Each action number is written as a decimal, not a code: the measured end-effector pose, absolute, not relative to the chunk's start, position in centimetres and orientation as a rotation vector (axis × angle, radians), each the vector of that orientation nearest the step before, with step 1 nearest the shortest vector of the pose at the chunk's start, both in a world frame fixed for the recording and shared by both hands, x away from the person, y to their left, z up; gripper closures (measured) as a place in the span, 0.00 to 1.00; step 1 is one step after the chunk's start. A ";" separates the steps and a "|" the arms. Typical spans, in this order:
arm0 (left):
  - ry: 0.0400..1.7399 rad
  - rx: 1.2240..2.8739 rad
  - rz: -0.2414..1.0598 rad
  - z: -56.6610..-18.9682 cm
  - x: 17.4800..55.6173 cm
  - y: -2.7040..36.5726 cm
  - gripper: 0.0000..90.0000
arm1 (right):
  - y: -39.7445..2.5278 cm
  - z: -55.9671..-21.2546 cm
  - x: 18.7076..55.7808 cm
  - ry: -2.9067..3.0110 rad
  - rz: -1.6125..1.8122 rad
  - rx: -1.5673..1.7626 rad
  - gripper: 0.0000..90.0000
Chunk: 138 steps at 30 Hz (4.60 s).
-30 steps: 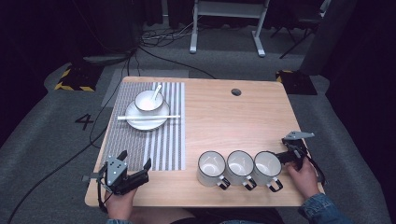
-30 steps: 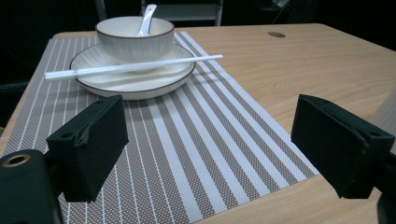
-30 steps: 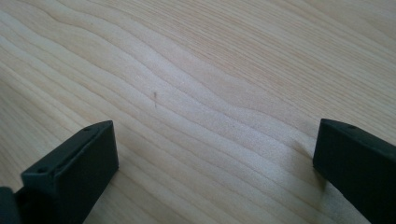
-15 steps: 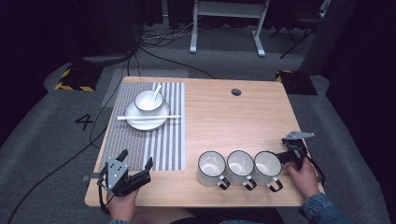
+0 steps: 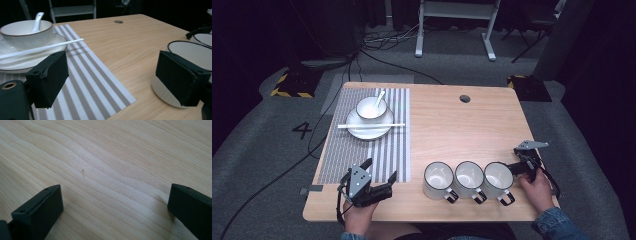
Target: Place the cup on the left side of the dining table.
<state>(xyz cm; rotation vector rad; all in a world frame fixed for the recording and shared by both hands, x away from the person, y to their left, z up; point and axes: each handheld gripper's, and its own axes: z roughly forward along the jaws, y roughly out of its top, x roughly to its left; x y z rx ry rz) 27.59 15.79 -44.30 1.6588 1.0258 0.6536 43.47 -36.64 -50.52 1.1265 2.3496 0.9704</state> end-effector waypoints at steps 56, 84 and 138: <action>0.818 2.039 0.316 -47.8 30.4 3.7 0.00 | -36.6 -50.5 43.5 2.350 0.970 1.126 0.00; 0.907 2.002 0.314 -49.9 31.8 1.6 0.01 | -36.6 -50.5 43.4 2.351 0.969 1.128 0.00; 0.912 1.825 0.566 -44.6 30.7 7.2 0.03 | -36.6 -50.5 43.4 2.351 0.969 1.129 0.00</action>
